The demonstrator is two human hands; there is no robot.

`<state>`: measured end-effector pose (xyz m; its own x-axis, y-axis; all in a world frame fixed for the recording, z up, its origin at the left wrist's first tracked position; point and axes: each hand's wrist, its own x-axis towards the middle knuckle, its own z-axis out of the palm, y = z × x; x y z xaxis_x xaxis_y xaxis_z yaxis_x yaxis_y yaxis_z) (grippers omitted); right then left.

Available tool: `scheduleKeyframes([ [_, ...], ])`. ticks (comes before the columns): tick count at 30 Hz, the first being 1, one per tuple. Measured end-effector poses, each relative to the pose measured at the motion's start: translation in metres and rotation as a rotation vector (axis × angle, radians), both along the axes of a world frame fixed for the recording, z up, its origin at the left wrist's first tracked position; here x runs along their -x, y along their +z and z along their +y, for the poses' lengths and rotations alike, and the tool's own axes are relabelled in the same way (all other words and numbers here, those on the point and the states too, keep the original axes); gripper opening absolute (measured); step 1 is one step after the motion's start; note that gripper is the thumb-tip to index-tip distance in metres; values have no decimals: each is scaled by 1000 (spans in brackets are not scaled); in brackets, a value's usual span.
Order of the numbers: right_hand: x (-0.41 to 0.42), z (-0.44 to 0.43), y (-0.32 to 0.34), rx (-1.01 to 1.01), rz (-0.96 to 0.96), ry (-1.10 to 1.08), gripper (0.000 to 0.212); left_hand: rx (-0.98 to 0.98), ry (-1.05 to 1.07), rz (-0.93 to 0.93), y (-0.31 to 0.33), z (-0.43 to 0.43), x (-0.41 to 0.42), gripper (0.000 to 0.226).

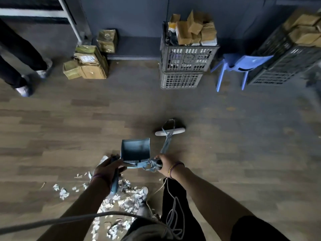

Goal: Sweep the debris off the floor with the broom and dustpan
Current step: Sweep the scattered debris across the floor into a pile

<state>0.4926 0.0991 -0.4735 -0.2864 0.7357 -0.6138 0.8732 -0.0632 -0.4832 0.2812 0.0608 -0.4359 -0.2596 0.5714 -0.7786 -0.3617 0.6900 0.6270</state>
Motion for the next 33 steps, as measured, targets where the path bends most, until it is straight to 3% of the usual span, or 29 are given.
scheduleKeyframes([
  [5,27,-96,23,22,12,135,29,40,18,-16,14,-71,18,19],
  [9,32,-143,30,-50,-66,225,36,77,-17,13,16,-104,21,40],
  [23,-34,-282,51,-49,-37,73,33,59,-159,50,32,-247,-24,30],
  [33,-6,-358,48,-58,-36,58,37,72,-199,62,29,-322,-10,34],
])
